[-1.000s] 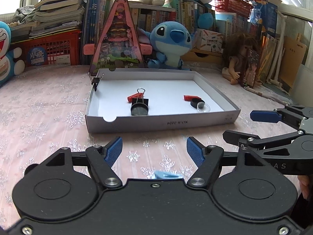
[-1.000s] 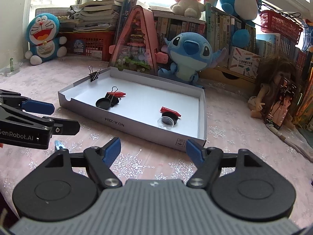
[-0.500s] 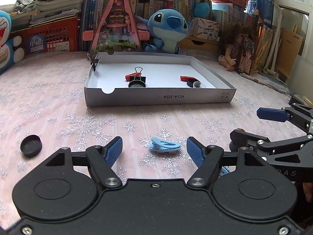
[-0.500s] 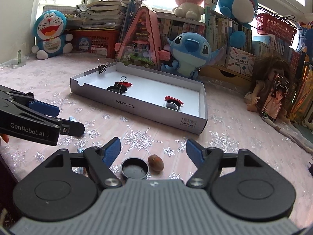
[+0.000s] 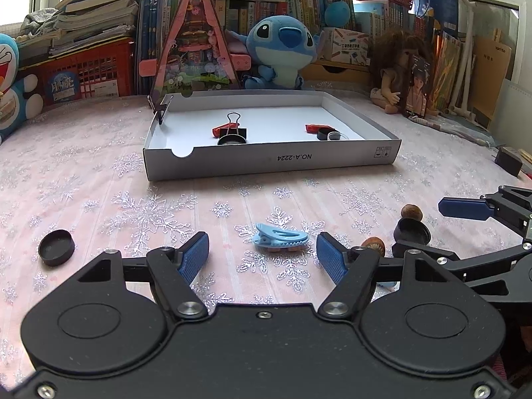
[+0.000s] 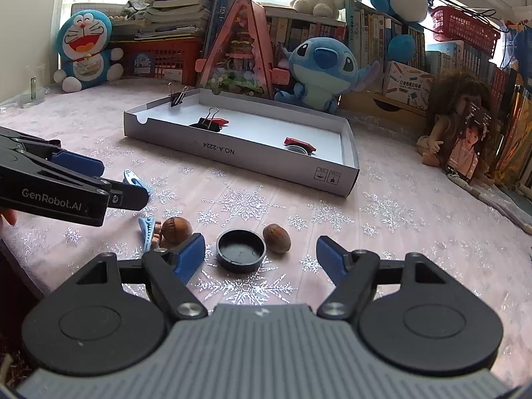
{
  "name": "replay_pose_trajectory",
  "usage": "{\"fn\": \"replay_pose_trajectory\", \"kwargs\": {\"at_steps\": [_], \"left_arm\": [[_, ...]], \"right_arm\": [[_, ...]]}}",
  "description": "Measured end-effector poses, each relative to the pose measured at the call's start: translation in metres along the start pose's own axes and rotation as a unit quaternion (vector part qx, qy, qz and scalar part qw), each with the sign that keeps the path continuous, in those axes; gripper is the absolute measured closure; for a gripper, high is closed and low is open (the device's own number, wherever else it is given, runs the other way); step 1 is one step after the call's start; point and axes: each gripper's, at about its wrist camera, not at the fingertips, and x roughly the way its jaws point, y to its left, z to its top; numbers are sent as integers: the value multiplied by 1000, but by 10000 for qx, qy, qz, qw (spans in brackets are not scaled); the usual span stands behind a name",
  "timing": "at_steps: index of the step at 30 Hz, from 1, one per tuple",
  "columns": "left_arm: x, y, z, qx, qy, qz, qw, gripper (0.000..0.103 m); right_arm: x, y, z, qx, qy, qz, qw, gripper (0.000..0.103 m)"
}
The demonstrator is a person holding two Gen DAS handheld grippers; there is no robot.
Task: Organize rigid objects
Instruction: 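Move the left tool toward the blue hair clip while the right tool approaches a black lid, then close the left tool on the blue hair clip while the right tool grasps the black lid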
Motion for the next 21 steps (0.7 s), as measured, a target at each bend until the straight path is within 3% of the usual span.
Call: {"fn": "replay_pose_trajectory", "kwargs": {"at_steps": [4,12,18,21], "left_arm": [[4,-3,1,30,-25,22,10000,34],[9,-4,2,-54,-8,2,10000,43],[10,-5,3,-48,10,-76,10000,58],[11,-7,2,-21,1,-66,10000,66]], "right_arm": [[-1,1,-1,23,13,48,10000,20],[-4,4,-3,39,-6,223,9997,34],[-3,5,-2,79,-5,287,9996,42],[-2,3,-2,151,16,322,9994,52]]}}
